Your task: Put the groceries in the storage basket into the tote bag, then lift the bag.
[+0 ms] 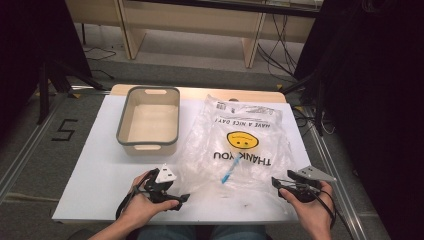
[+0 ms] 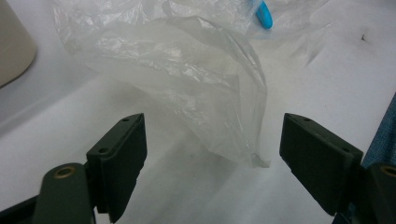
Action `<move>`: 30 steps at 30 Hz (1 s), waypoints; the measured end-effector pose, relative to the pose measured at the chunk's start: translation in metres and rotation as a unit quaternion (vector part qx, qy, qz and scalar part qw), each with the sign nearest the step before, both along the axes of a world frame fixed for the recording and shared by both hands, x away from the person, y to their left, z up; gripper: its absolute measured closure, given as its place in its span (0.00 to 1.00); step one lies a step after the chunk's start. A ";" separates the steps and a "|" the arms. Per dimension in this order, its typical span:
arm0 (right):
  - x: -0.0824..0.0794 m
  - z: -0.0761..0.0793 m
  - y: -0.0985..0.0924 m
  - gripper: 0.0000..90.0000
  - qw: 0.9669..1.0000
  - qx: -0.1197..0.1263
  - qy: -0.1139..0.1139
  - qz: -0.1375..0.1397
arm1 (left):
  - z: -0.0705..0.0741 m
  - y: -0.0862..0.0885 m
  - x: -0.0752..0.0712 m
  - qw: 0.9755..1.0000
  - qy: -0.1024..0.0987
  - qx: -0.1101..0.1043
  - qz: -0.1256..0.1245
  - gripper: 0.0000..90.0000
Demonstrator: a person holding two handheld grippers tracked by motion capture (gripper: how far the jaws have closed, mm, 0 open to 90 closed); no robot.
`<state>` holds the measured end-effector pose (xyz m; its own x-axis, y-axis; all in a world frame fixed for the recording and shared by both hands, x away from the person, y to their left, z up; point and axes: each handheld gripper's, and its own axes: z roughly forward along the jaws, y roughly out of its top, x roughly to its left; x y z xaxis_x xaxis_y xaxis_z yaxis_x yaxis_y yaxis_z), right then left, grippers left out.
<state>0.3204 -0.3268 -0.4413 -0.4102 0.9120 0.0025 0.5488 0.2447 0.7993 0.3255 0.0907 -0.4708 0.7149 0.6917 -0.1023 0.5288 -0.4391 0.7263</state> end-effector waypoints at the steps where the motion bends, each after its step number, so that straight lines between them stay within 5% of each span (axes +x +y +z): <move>1: 0.000 0.000 0.000 0.38 1.000 0.002 -0.002 0.000 | 0.000 0.000 0.000 1.000 -0.002 0.000 0.000 0.26; 10: -0.005 -0.002 -0.002 0.38 1.000 -0.005 -0.002 0.000 | 0.001 0.000 0.000 1.000 -0.015 -0.001 0.000 0.26; 30: -0.017 -0.002 -0.007 0.36 1.000 0.001 0.001 -0.010 | -0.002 -0.001 0.002 1.000 -0.012 0.001 0.001 0.25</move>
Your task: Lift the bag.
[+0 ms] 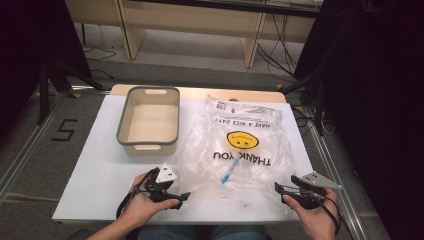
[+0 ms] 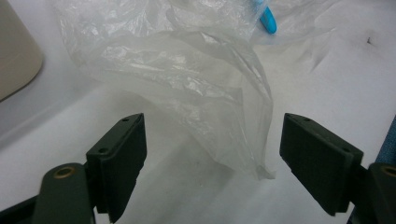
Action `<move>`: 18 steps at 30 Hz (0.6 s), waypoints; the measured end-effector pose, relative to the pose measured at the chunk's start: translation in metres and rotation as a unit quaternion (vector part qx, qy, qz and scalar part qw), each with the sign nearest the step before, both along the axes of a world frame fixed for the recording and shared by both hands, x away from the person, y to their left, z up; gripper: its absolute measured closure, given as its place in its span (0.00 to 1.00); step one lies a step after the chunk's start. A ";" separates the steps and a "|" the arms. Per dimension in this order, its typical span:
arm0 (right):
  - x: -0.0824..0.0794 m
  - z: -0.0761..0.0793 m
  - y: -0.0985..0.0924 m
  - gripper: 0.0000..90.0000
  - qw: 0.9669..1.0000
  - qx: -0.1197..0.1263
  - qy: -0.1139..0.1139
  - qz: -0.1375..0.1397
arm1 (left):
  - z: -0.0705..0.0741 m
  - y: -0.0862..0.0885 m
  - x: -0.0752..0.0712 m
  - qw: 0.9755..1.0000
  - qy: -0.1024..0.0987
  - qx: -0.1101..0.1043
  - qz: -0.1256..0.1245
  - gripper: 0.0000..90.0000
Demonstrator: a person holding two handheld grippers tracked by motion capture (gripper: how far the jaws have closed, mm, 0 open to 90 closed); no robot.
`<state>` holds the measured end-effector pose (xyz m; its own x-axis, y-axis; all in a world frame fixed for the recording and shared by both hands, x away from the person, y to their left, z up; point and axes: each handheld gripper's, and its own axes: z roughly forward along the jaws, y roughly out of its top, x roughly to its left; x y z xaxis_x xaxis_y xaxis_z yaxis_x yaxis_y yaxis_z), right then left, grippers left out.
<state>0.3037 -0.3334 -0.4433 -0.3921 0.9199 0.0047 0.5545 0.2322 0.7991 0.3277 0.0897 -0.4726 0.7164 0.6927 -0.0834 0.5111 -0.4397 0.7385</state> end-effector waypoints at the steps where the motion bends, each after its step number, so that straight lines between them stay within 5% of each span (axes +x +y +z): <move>1: -0.002 0.000 -0.001 0.36 1.000 0.000 0.003 0.000 | 0.000 0.000 0.000 1.000 0.001 0.002 0.001 0.25; 13: -0.012 -0.007 -0.007 0.34 1.000 -0.003 0.017 0.009 | -0.002 -0.007 0.000 1.000 0.008 0.009 -0.001 0.26; 18: -0.014 -0.013 -0.002 0.33 0.998 -0.018 0.053 0.030 | -0.004 -0.006 0.001 1.000 0.014 0.012 0.002 0.29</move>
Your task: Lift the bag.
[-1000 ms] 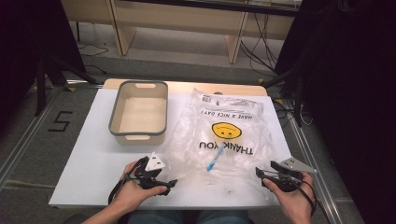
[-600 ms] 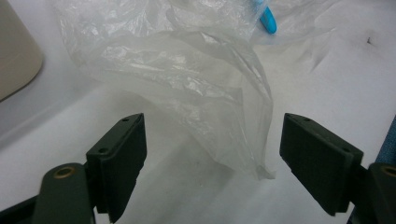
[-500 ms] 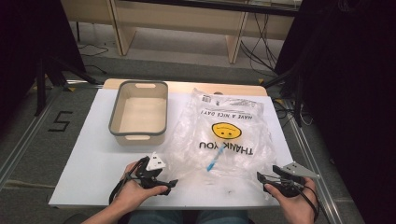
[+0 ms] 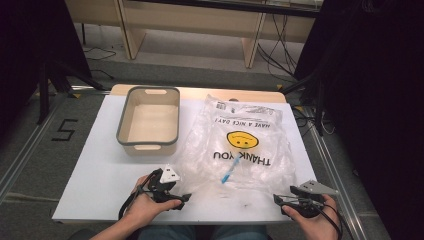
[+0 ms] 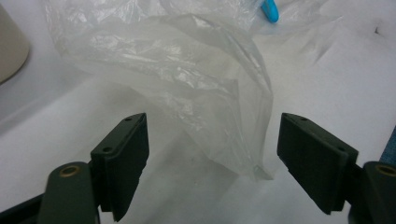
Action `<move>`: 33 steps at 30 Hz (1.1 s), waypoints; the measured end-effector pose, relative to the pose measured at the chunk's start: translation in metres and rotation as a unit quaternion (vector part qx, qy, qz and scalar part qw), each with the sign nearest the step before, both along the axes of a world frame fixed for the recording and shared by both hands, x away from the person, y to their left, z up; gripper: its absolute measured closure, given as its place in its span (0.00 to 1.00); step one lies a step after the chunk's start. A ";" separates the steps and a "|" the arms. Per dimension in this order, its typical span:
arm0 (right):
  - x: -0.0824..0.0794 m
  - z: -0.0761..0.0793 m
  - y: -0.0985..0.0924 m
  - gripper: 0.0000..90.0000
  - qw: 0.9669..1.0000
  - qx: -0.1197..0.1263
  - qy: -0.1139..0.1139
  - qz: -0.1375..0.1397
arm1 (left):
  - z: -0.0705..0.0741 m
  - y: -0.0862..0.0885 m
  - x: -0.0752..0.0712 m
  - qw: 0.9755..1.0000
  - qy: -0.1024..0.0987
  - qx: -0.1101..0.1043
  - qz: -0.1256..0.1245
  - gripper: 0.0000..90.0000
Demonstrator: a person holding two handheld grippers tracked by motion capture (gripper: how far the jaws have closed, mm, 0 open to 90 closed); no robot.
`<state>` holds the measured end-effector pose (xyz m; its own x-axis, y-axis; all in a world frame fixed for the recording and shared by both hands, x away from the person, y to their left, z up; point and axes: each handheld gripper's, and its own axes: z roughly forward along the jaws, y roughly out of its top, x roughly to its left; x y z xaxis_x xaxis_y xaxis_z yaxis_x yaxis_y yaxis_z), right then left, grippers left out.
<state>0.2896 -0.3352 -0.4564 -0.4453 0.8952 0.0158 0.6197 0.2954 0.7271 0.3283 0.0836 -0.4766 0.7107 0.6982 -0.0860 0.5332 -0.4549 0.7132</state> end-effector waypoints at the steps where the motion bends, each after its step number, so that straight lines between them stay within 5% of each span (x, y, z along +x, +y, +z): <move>1: -0.001 -0.002 0.001 0.33 1.000 -0.003 0.009 0.001 | -0.001 0.000 0.000 1.000 0.001 0.001 0.001 0.29; 14: -0.001 -0.012 0.000 0.46 0.997 -0.043 0.069 0.016 | -0.007 0.000 0.001 1.000 0.021 0.012 -0.017 0.46; 21: 0.000 -0.014 0.000 0.54 0.995 -0.049 0.080 0.018 | -0.010 -0.007 0.003 0.999 0.023 0.009 -0.035 0.55; 30: 0.001 -0.014 -0.003 0.70 0.995 -0.045 0.088 0.011 | -0.010 -0.015 0.003 0.999 0.007 0.032 -0.044 0.71; 33: 0.002 -0.014 -0.003 0.83 0.995 -0.047 0.091 0.010 | -0.010 -0.017 0.002 0.998 -0.001 0.036 -0.048 0.81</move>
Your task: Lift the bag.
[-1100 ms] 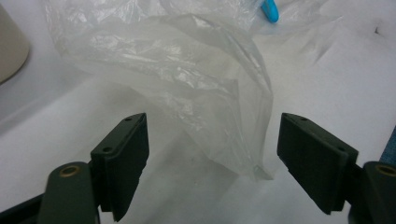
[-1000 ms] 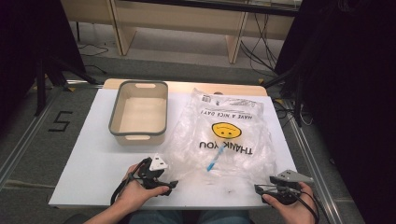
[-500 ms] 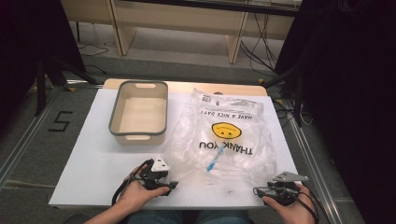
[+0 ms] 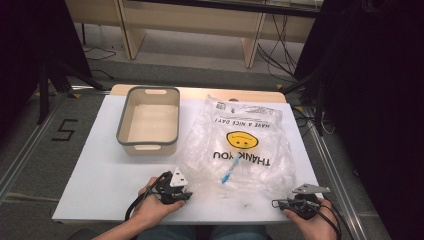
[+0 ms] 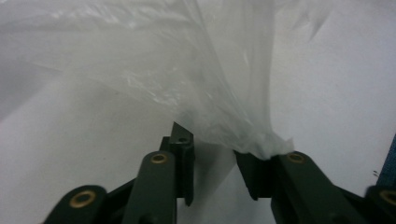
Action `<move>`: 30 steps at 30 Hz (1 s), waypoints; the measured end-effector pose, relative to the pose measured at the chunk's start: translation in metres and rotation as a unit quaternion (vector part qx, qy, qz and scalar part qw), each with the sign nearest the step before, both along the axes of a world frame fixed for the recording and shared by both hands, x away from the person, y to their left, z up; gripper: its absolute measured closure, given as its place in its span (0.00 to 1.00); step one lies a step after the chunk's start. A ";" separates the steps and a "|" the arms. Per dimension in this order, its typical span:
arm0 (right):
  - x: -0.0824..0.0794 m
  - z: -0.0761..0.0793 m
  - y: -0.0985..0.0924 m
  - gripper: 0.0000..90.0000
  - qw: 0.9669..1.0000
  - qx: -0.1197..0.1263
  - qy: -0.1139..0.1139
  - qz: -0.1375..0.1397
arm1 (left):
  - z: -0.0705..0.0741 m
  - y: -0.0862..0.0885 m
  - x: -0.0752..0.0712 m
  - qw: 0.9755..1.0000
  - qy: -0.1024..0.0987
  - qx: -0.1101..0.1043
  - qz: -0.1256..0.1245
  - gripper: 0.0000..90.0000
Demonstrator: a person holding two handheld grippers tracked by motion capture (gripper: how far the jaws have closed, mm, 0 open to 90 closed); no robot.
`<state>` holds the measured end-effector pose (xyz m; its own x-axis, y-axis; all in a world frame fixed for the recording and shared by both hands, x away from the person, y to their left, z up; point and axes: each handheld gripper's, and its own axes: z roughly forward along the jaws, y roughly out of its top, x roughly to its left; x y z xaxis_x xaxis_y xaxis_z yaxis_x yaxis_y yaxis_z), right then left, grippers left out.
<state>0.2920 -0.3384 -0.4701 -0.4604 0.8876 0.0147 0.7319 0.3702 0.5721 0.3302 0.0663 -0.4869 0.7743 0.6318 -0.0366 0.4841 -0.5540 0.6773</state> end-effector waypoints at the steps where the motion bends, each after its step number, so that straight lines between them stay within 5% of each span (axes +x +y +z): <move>1: 0.000 0.000 0.000 0.86 1.000 0.001 0.001 -0.001 | 0.000 -0.001 0.000 1.000 0.001 -0.002 0.000 0.83; 6: 0.001 0.000 -0.002 0.95 1.000 0.008 0.002 0.002 | 0.000 -0.001 0.002 1.000 -0.002 -0.011 -0.007 0.98; 11: 0.001 0.002 -0.002 0.99 1.000 0.014 -0.003 0.002 | 0.009 0.002 0.001 0.999 -0.017 -0.037 0.005 0.99; 16: 0.001 0.001 -0.002 0.98 1.000 0.015 -0.001 0.002 | 0.009 0.007 -0.002 0.999 0.015 -0.027 0.016 0.97; 20: 0.001 0.001 -0.003 0.98 1.000 0.016 0.001 -0.001 | 0.005 0.016 -0.009 0.998 0.048 -0.007 0.038 0.57; 21: 0.001 0.001 -0.003 0.98 1.000 0.016 0.001 -0.001 | 0.006 0.018 -0.011 0.998 0.053 -0.009 0.040 0.57; 23: 0.001 0.000 -0.003 0.98 1.000 0.015 0.003 -0.001 | 0.011 0.019 -0.013 0.998 0.044 -0.023 0.050 0.39; 30: 0.001 0.000 -0.002 0.98 1.000 0.015 0.004 -0.001 | 0.019 0.013 -0.007 0.998 0.014 -0.031 0.059 0.27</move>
<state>0.2932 -0.3408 -0.4704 -0.4580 0.8879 0.0439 0.7371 0.3517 0.5771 0.3234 0.0789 -0.4674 0.6934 0.7138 -0.0985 0.5624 -0.4507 0.6932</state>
